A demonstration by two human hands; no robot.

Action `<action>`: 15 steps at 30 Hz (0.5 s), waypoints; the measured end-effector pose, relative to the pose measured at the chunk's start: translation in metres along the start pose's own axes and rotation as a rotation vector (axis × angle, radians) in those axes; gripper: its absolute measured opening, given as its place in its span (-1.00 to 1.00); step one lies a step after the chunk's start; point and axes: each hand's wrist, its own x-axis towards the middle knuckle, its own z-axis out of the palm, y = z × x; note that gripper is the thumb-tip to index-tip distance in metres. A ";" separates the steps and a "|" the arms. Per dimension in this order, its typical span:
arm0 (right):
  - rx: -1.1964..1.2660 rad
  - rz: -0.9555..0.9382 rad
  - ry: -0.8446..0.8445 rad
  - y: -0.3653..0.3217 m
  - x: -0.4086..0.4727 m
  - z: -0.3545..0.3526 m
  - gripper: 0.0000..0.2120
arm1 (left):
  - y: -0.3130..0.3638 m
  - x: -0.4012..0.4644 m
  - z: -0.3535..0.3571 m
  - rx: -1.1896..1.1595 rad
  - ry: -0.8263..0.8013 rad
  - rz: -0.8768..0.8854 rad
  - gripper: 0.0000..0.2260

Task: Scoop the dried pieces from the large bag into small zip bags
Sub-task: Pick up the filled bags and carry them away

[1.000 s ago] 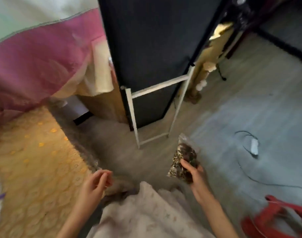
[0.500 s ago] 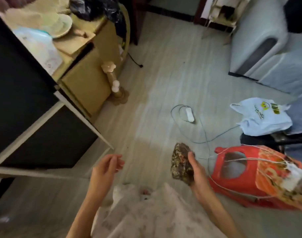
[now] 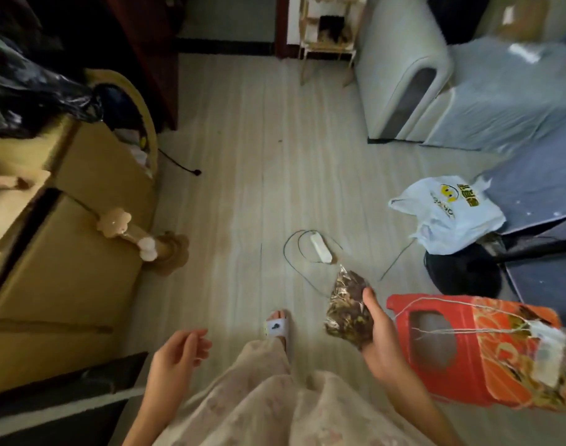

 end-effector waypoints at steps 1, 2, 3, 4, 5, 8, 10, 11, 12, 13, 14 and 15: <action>0.016 -0.003 0.015 -0.016 0.009 0.013 -0.61 | 0.017 0.024 0.003 0.024 -0.015 0.030 -0.80; 0.021 -0.008 0.025 -0.032 0.019 0.024 -0.58 | 0.035 0.046 0.007 0.042 -0.037 0.061 -0.80; 0.017 -0.012 0.025 -0.046 0.028 0.035 -0.54 | 0.053 0.068 0.011 0.057 -0.062 0.090 -0.80; 0.020 -0.018 0.017 -0.059 0.036 0.046 -0.49 | 0.072 0.088 0.014 0.083 -0.095 0.116 -0.81; 0.023 -0.016 0.017 -0.072 0.044 0.057 -0.44 | 0.091 0.109 0.018 0.108 -0.128 0.143 -0.82; 0.065 0.021 0.037 -0.104 0.071 0.087 -0.38 | 0.143 0.166 0.031 0.165 -0.199 0.223 -0.84; 0.077 0.035 0.051 -0.124 0.092 0.105 -0.42 | 0.173 0.200 0.041 0.169 -0.219 0.255 -0.84; 0.090 0.035 0.055 -0.134 0.104 0.115 -0.44 | 0.184 0.216 0.046 0.158 -0.220 0.258 -0.84; 0.108 0.035 0.057 -0.145 0.116 0.125 -0.45 | 0.194 0.232 0.051 0.142 -0.214 0.256 -0.84; 0.125 0.037 0.057 -0.155 0.129 0.135 -0.45 | 0.203 0.247 0.056 0.120 -0.199 0.252 -0.83; 0.144 0.043 0.061 -0.166 0.144 0.146 -0.45 | 0.210 0.263 0.060 0.095 -0.182 0.243 -0.83; 0.160 0.053 0.067 -0.177 0.160 0.156 -0.44 | 0.216 0.278 0.064 0.068 -0.165 0.228 -0.82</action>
